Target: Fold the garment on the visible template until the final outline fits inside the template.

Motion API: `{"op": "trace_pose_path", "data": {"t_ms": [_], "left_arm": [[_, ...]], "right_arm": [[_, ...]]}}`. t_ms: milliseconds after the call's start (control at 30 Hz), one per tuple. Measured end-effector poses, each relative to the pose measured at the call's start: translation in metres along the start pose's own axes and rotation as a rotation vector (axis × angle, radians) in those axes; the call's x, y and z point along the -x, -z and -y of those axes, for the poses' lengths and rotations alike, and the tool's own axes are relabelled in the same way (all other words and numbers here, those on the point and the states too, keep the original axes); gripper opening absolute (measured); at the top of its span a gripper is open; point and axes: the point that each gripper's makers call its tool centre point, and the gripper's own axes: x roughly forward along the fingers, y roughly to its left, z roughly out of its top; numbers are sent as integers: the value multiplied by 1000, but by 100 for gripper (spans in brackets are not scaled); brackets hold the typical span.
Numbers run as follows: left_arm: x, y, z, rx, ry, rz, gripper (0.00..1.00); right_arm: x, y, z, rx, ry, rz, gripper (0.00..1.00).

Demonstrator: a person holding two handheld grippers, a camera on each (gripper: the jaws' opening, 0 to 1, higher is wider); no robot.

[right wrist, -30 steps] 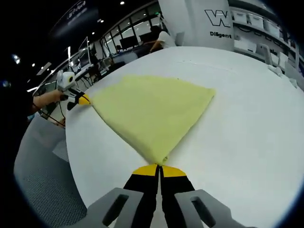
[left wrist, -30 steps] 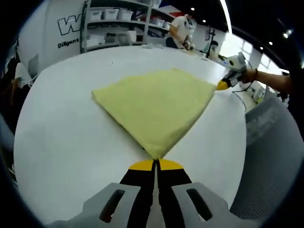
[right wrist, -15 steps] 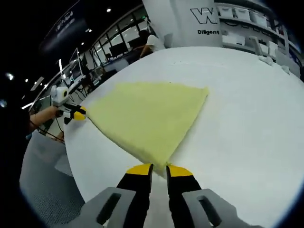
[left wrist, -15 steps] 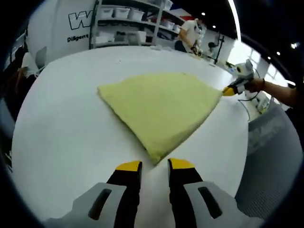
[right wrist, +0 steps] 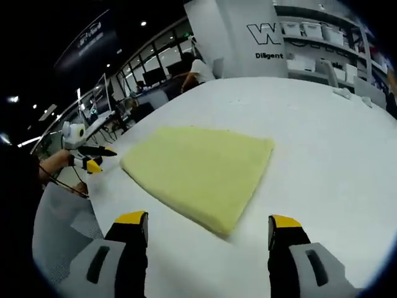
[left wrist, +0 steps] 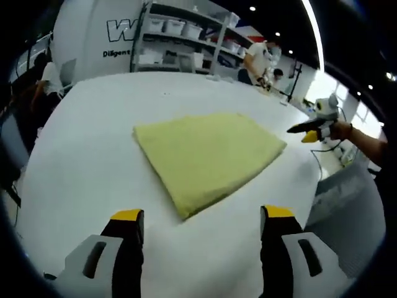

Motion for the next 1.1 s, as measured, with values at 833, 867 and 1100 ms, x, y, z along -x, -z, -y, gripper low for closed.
{"op": "trace_pose_path", "data": {"t_ms": [833, 867, 1100], "left_arm": [[43, -18, 35, 14, -168, 90, 99], [43, -17, 35, 15, -173, 89, 99], [49, -15, 38, 36, -193, 110, 99]], "right_arm": [[56, 0, -44, 4, 97, 91, 99], [57, -1, -45, 3, 103, 97, 99], [61, 3, -51, -2, 131, 122, 99]]}}
